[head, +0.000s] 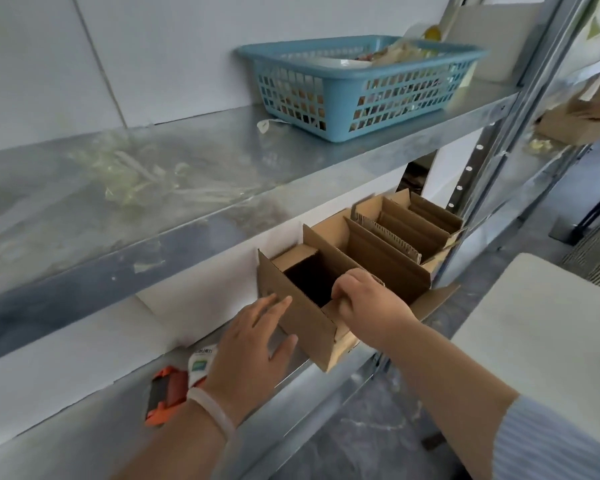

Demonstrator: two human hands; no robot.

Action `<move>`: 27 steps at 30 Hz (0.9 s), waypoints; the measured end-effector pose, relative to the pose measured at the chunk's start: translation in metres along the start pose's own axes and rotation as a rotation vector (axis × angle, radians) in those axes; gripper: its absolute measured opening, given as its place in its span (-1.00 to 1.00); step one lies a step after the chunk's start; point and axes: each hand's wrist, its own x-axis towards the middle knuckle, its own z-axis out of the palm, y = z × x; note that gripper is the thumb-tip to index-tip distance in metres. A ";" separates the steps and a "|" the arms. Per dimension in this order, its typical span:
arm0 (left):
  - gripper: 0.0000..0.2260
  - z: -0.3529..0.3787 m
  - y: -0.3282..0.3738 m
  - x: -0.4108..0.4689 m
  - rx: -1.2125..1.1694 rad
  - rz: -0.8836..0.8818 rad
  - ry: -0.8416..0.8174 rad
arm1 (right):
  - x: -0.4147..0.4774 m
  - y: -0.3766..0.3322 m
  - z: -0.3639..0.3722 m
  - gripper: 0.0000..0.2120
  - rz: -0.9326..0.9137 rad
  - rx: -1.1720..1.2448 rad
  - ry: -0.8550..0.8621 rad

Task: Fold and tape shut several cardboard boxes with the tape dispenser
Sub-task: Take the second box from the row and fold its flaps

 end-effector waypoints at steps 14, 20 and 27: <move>-0.48 0.008 0.010 0.012 -0.207 -0.193 0.045 | -0.034 -0.008 0.007 -0.46 0.592 0.716 0.147; -0.42 0.006 0.012 0.017 -0.333 -0.319 0.067 | -0.036 -0.009 0.006 -0.36 0.756 0.932 0.022; -0.47 -0.011 0.016 0.038 -0.614 -0.612 0.179 | -0.054 -0.002 0.003 -0.65 0.714 1.102 0.108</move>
